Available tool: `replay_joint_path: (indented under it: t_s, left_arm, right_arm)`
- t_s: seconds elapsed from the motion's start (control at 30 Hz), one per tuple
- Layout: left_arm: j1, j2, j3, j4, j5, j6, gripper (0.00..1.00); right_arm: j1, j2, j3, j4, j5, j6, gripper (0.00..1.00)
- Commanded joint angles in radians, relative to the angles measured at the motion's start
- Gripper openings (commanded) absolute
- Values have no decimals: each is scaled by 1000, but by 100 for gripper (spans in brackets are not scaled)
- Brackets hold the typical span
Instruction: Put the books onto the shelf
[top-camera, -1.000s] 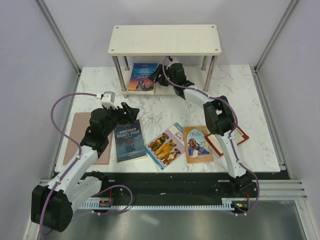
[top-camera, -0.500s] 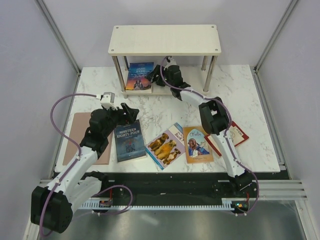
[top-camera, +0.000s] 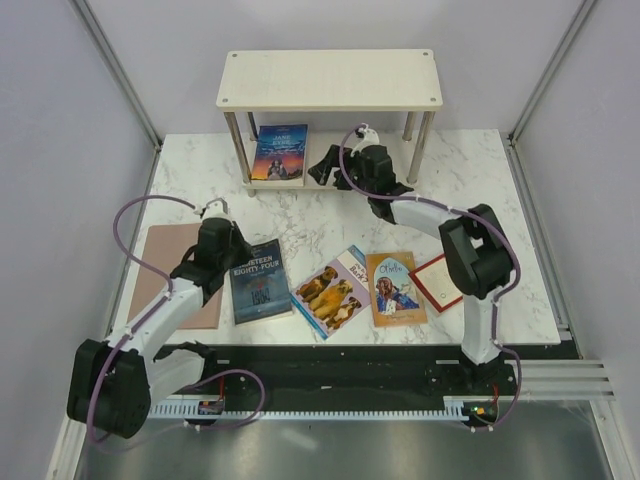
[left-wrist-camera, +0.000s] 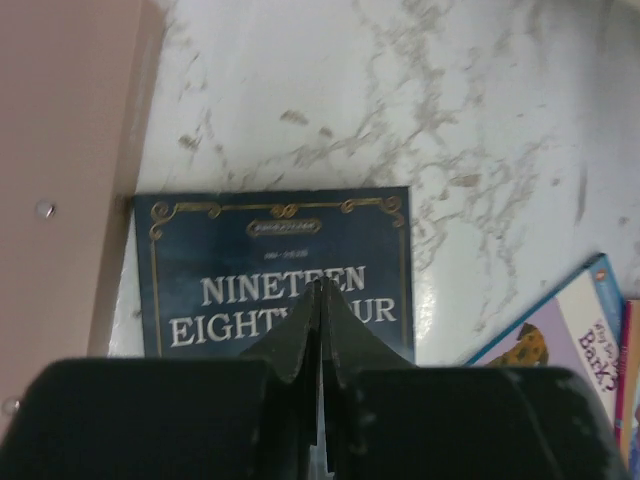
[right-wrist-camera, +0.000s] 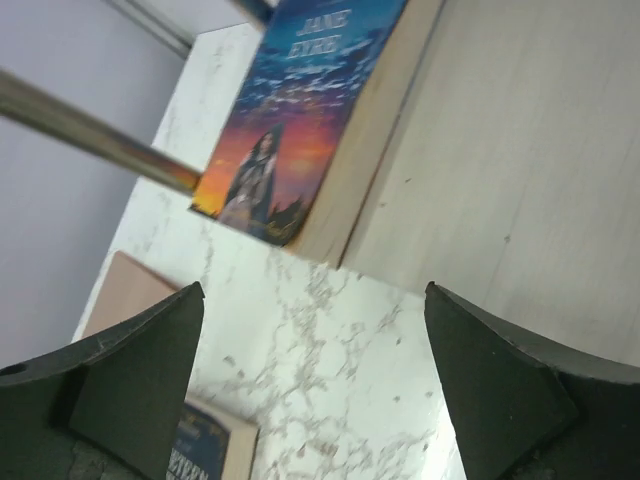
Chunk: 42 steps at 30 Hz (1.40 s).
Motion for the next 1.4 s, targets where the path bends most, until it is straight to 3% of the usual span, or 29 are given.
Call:
replay_joint_path:
  t_s: [0.0,0.2,0.3,0.37,0.4,0.43,0.53,0.63,1.03,1.37]
  left_arm:
    - [5,71,69,-215,-158,-128,2]
    - [5,258,122,-338,-178,-134,2]
    - [5,332,125,-350,-155,-131,2]
    - [5,370,136,-353,-136,-122,2]
    - [5,399,136,-353,-132,-120,2]
    - [5,415,138,-353,-127,-120,2]
    - [5,436,142,-351,-119,-117,2]
    - [5,438,145,-350,-113,-110,2]
    - [3,453,148,-339,-84,-91,2]
    - [3,459,151,-339,-73,-84,2]
  right_arm:
    - [38,-152,-139,-32,-100,-23,98]
    - [148,-122,-198,-153,-239,-33,98]
    - [217,-53,-172,-199,-282,-43,93]
    - [249,10,-140,-219,-309,-40,85]
    - [278,28,-128,-229,-311,-33,72]
    - [291,47,-119,-233,-321,-26,67]
    - [326,116,-91,-216,-360,14,65]
    - [352,114,-95,-166,-368,42,54]
    - [383,-27,-160,-72,-245,62,53]
    - [386,-5,-131,-44,-232,88,50]
